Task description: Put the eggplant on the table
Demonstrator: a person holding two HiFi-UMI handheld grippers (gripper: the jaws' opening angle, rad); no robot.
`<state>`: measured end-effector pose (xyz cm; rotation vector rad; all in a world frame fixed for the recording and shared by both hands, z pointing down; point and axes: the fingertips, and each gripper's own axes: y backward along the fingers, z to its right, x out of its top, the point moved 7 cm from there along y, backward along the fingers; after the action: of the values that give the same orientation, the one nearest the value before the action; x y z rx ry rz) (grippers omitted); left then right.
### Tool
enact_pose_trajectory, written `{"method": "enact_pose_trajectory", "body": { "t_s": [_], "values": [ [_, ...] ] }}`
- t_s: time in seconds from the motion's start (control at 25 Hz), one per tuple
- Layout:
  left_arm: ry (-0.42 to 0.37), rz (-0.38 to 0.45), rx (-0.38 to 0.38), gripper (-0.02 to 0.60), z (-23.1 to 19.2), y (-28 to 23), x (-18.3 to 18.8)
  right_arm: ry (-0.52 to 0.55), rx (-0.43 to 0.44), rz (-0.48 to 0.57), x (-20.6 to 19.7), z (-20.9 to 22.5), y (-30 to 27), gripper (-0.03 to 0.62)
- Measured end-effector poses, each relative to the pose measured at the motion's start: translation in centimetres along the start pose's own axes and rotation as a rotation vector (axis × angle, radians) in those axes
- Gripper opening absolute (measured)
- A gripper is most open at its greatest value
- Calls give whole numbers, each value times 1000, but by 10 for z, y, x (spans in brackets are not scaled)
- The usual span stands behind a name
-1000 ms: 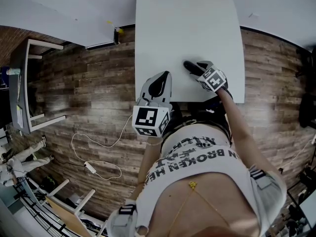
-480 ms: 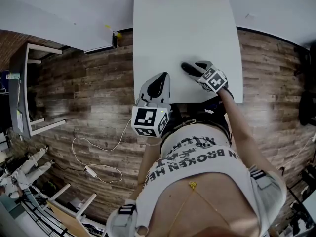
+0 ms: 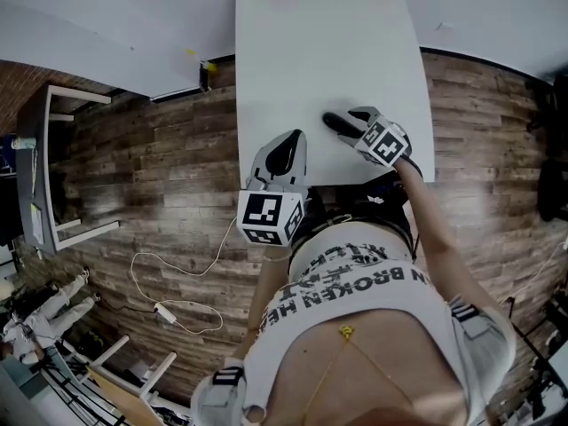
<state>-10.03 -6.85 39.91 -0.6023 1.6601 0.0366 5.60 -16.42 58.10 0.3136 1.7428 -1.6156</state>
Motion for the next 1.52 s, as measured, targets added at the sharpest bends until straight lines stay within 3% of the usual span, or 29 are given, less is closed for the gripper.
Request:
{"method": "enact_pose_trajectory", "body": {
  "t_s": [0.52,1.04,1.52],
  "values": [
    [-19,-1,-13,6,7,1,1,53,-31,32,12,-3,22,238],
    [-24,-2,-33,6,9,-1,2,56,-77,96,23,-8,51,92],
    [-22,-12,-53,6,12,-12,1,58,-92,121,27,-13,64,14]
  ]
}}
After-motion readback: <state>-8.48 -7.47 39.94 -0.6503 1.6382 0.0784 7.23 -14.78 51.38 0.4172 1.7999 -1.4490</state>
